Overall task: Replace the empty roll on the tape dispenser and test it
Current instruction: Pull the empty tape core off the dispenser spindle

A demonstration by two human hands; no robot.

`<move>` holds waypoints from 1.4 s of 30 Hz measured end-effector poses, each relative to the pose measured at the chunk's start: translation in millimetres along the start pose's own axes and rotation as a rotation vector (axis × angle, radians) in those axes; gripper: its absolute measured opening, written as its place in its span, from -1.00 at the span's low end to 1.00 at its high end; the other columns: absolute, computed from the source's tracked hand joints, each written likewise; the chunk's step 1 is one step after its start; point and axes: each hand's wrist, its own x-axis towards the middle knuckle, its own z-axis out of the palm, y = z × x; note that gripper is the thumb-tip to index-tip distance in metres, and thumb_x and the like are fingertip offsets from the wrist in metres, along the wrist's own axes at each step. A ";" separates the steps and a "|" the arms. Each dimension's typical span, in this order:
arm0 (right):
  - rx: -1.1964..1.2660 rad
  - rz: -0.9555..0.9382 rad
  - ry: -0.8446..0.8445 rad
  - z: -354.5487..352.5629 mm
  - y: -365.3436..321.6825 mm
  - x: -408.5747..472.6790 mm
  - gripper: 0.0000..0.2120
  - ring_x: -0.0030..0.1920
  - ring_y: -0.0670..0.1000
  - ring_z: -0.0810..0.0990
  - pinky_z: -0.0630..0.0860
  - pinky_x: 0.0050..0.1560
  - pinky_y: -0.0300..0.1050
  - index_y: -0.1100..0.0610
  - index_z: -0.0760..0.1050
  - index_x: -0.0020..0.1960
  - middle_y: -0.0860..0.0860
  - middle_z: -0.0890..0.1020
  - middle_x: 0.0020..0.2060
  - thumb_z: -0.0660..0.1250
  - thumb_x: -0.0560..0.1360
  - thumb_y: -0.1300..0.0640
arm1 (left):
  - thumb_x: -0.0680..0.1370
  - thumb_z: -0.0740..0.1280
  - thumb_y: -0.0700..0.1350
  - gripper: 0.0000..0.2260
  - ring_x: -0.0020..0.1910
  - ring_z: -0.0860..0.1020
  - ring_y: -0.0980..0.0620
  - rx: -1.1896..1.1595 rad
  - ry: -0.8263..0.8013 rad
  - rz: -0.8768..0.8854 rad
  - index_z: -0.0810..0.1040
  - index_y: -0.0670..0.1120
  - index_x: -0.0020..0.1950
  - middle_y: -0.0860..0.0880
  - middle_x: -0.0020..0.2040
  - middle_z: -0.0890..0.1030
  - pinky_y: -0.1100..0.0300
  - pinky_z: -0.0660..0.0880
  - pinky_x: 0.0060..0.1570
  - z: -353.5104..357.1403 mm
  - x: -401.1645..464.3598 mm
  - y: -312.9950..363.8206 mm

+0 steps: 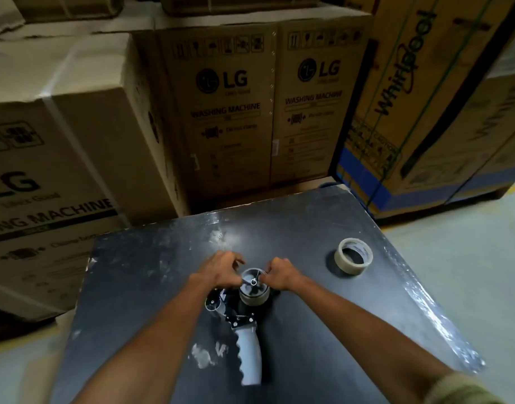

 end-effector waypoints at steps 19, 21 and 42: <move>0.222 0.190 -0.085 4.5 3.2 19.3 -0.75 -0.52 -0.04 0.55 0.62 -0.43 -0.15 0.15 0.56 -0.34 0.05 0.55 -0.49 0.58 0.36 0.08 | 0.42 0.44 -0.12 -0.88 -0.30 0.44 0.02 -0.247 -0.209 -0.114 0.72 -0.13 -0.11 -0.06 -0.30 0.54 0.18 0.39 -0.23 31.7 48.2 -30.1; 0.246 0.220 -0.051 8.5 2.7 19.2 -0.74 -0.55 -0.03 0.53 0.60 -0.44 -0.15 0.15 0.53 -0.40 0.03 0.50 -0.57 0.57 0.33 0.10 | 0.44 0.47 -0.14 -0.87 -0.24 0.51 0.01 -0.270 -0.218 -0.149 0.73 -0.16 -0.07 -0.06 -0.25 0.60 0.17 0.46 -0.17 34.9 51.1 -32.3; 0.223 0.137 0.069 14.6 2.7 9.6 -0.59 -0.31 -0.09 0.48 0.28 -0.50 -0.33 0.15 0.42 -0.43 -0.01 0.39 -0.47 0.54 0.28 -0.09 | 0.45 0.48 -0.26 -0.82 -0.20 0.56 0.07 -0.484 -0.168 -0.132 0.66 -0.09 0.02 -0.05 -0.17 0.65 0.35 0.48 -0.30 36.3 30.2 -33.8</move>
